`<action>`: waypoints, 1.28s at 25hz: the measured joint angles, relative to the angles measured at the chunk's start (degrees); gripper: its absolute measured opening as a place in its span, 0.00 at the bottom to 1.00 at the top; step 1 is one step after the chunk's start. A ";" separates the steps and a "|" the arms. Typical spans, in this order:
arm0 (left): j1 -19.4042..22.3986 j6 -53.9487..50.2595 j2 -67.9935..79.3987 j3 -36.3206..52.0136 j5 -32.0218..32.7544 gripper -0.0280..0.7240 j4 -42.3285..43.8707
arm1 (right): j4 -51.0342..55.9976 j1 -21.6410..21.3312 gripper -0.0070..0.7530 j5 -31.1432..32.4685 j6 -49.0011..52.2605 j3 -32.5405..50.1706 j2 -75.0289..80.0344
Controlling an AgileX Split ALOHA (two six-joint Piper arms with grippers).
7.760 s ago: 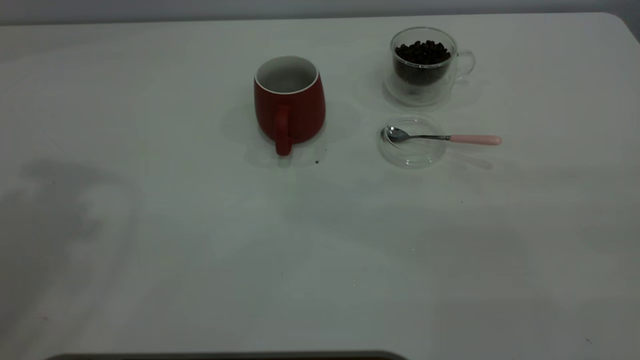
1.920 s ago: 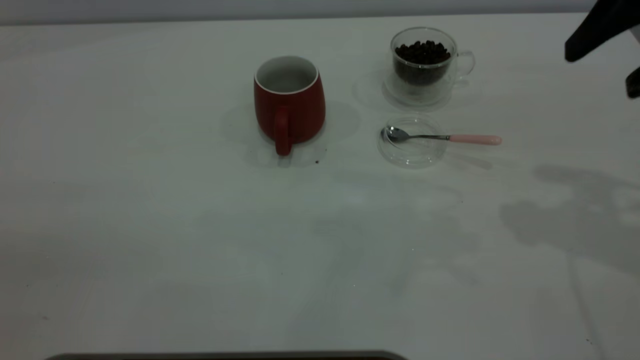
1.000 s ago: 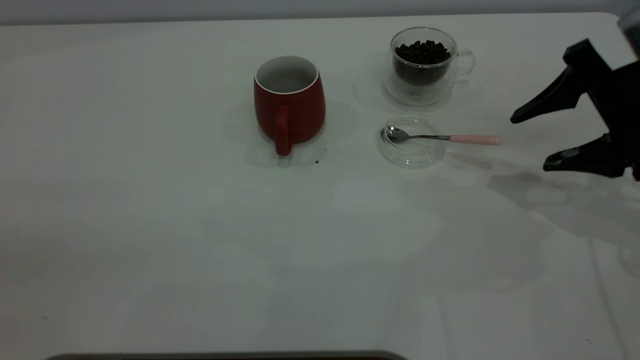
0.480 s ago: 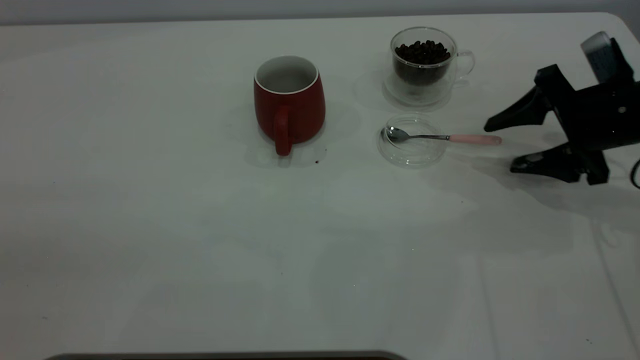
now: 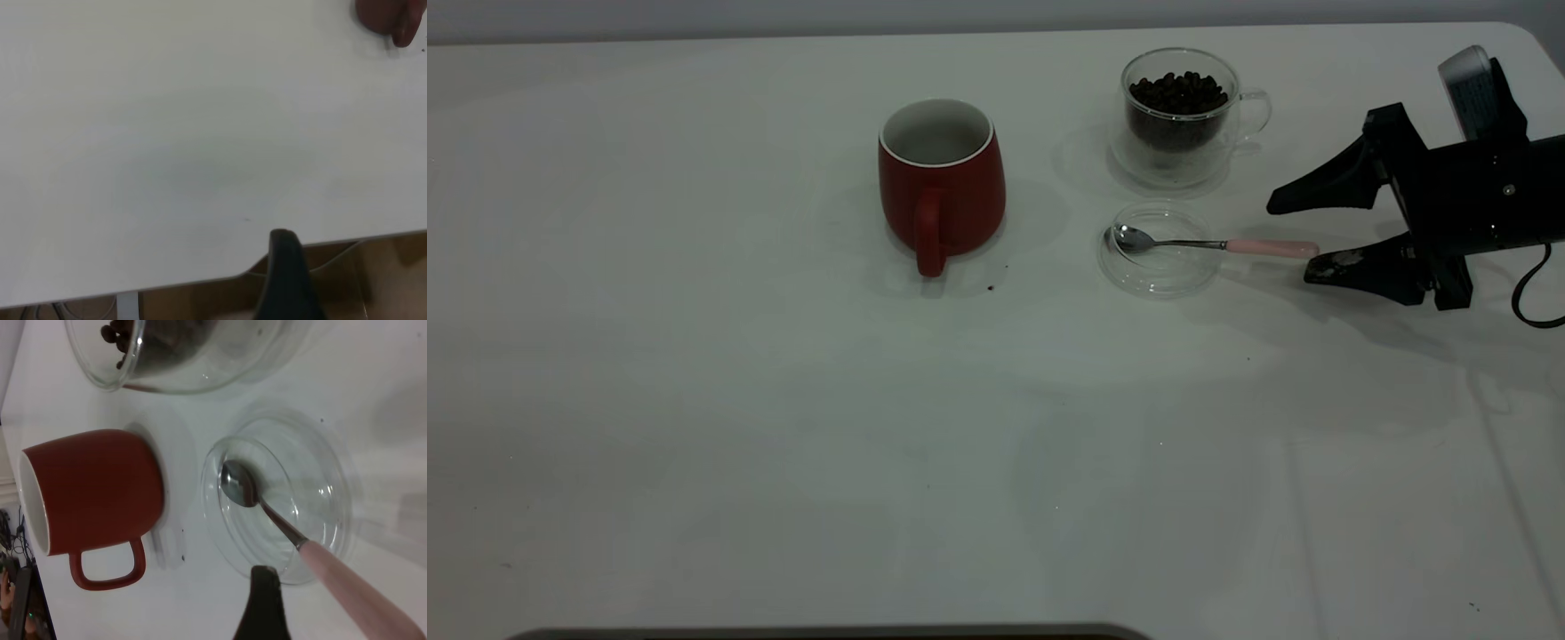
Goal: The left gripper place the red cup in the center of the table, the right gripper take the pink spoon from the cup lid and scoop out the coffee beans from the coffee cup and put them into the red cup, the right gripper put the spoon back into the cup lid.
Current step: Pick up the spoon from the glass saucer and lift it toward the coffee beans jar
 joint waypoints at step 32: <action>0.00 0.00 0.00 0.00 0.00 0.82 0.00 | 0.00 0.00 0.46 5.34 0.41 -0.04 0.06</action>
